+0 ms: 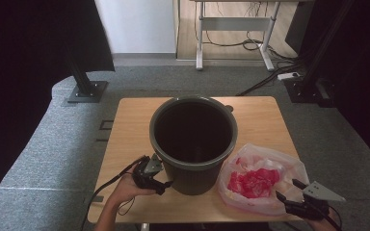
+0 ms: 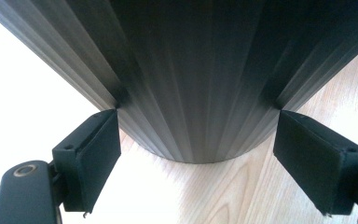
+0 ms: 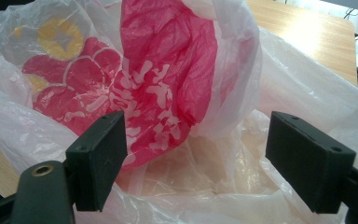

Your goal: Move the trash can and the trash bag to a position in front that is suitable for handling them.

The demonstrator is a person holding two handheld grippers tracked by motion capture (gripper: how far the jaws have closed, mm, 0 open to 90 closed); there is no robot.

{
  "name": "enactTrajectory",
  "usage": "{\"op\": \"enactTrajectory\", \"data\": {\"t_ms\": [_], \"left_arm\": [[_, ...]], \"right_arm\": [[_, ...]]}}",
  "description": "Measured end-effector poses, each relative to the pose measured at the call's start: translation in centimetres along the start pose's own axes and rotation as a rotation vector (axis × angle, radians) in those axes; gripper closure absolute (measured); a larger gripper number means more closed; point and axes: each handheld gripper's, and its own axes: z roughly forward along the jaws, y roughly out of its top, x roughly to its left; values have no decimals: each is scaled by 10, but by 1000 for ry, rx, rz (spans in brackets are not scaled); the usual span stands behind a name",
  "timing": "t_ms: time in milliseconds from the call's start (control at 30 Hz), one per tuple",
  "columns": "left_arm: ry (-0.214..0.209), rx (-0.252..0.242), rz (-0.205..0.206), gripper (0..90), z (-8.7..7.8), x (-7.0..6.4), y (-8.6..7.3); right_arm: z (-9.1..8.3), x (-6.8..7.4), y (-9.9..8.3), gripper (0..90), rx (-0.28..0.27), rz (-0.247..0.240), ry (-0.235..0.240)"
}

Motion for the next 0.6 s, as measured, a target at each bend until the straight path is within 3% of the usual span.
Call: {"op": "enactTrajectory", "data": {"t_ms": [367, 600], "left_arm": [[-15, -13, -7, 153, 3, 3, 1], [4, -26, -4, 141, -10, -6, -2]], "right_arm": [[2, 1, -1, 203, 7, -9, 1], [2, 3, -1, 202, 1, -19, 5]]}}
